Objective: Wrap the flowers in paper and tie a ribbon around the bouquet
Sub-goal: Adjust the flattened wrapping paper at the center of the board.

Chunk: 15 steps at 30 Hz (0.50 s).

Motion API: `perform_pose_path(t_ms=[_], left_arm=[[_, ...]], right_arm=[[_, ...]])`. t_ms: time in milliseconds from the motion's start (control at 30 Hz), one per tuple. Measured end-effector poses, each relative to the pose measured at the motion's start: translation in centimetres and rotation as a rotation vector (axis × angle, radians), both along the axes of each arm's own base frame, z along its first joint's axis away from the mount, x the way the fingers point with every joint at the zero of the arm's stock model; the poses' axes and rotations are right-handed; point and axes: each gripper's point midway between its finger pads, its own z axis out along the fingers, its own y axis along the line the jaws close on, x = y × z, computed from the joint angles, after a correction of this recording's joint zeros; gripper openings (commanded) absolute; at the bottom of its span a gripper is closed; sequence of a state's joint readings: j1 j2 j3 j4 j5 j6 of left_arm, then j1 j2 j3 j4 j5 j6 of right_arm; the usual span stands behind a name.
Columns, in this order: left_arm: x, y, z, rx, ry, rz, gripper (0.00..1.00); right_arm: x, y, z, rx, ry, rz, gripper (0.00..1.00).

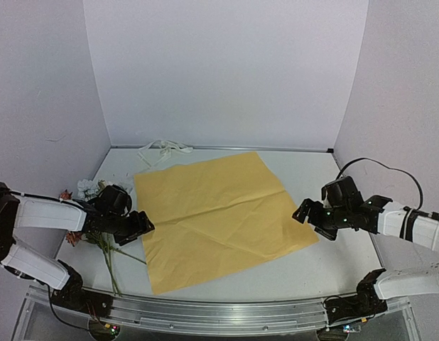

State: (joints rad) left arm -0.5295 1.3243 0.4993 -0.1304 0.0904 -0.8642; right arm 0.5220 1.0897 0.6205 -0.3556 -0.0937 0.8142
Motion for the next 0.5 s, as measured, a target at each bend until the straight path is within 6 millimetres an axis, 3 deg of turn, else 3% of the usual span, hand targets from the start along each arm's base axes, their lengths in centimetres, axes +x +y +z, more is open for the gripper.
perform_pose_path(t_ms=[167,500], left_arm=[[0.6,-0.8,-0.3,-0.040,-0.027,-0.011,0.68],[0.3,-1.5,-0.8,-0.116,-0.024,0.001,0.29]], right_arm=[[0.0,0.0,0.2,0.004,-0.006,-0.001,0.98],[0.1,0.0,0.4,0.006,-0.015,-0.004,0.98]])
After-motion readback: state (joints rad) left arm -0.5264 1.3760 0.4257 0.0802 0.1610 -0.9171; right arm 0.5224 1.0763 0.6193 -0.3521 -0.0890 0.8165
